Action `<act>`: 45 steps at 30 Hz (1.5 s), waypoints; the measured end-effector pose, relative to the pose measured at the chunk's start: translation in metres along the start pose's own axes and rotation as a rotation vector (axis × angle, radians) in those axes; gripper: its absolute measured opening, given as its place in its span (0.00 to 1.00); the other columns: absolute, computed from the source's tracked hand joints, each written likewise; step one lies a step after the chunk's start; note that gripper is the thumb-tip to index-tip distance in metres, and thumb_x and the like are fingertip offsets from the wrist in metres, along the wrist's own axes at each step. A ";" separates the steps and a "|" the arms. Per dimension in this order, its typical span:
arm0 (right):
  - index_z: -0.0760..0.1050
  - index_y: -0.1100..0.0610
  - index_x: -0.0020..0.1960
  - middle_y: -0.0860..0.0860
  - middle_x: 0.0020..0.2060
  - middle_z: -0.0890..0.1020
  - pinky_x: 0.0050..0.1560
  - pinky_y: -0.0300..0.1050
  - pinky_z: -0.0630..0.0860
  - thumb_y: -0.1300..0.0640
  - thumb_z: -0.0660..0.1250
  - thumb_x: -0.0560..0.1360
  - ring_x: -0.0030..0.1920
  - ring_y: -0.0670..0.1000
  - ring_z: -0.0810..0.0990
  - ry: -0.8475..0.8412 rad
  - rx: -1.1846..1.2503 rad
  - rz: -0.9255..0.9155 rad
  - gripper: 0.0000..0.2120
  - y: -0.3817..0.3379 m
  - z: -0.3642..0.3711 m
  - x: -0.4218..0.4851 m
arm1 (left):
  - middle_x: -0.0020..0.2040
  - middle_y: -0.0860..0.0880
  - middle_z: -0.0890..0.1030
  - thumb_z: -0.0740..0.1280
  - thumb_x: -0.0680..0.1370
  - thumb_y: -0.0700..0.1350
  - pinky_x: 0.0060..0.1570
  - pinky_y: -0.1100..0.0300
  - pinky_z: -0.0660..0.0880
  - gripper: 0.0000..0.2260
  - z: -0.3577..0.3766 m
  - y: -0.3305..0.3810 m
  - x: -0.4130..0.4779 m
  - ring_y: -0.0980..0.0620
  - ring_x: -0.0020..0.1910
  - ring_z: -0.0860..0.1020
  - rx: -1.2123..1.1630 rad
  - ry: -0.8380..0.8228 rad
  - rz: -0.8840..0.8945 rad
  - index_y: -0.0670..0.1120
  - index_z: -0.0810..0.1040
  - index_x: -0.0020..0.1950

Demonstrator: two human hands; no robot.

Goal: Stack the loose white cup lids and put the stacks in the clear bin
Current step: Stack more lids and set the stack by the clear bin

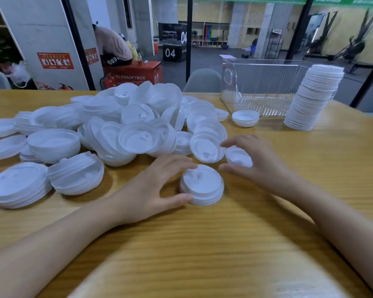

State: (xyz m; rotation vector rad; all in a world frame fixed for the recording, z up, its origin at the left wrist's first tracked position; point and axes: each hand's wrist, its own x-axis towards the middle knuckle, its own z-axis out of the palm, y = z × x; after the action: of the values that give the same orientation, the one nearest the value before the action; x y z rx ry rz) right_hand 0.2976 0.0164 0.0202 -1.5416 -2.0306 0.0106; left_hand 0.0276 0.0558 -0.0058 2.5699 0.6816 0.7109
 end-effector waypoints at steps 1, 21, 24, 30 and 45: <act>0.76 0.47 0.61 0.42 0.57 0.78 0.59 0.46 0.64 0.33 0.69 0.68 0.61 0.51 0.72 0.002 -0.098 0.053 0.27 0.007 -0.001 0.001 | 0.70 0.62 0.67 0.66 0.75 0.61 0.67 0.74 0.56 0.24 0.000 -0.001 0.000 0.64 0.71 0.64 -0.004 -0.013 -0.004 0.57 0.70 0.70; 0.71 0.36 0.63 0.45 0.62 0.70 0.56 0.39 0.76 0.47 0.77 0.63 0.59 0.46 0.76 0.030 0.635 0.156 0.31 -0.008 -0.023 0.002 | 0.64 0.60 0.75 0.74 0.70 0.56 0.64 0.72 0.65 0.34 -0.003 0.001 0.002 0.63 0.66 0.71 -0.174 -0.043 -0.168 0.57 0.63 0.73; 0.68 0.47 0.60 0.51 0.61 0.73 0.51 0.39 0.78 0.49 0.78 0.61 0.57 0.46 0.80 -0.024 0.877 0.124 0.31 -0.017 -0.019 0.001 | 0.65 0.61 0.74 0.76 0.70 0.57 0.64 0.71 0.66 0.38 -0.002 -0.002 0.003 0.62 0.66 0.72 -0.208 -0.022 -0.200 0.60 0.58 0.74; 0.65 0.51 0.54 0.45 0.57 0.77 0.55 0.36 0.75 0.45 0.78 0.58 0.60 0.41 0.77 -0.186 0.752 0.116 0.32 -0.023 0.003 -0.005 | 0.66 0.62 0.72 0.78 0.69 0.52 0.65 0.71 0.66 0.45 -0.003 -0.003 0.003 0.62 0.66 0.71 -0.224 -0.017 -0.222 0.57 0.54 0.77; 0.72 0.37 0.64 0.17 0.51 0.66 0.71 0.48 0.65 0.51 0.80 0.66 0.66 0.43 0.67 -0.340 0.306 -0.002 0.31 -0.027 0.004 -0.011 | 0.66 0.63 0.72 0.76 0.65 0.62 0.69 0.63 0.67 0.44 -0.003 -0.002 0.003 0.63 0.68 0.70 -0.214 -0.031 -0.222 0.63 0.57 0.76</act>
State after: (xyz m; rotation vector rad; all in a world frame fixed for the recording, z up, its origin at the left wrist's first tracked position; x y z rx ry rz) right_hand 0.2737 -0.0006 0.0218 -1.4141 -2.1613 0.5921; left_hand 0.0268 0.0597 -0.0032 2.2636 0.8175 0.6326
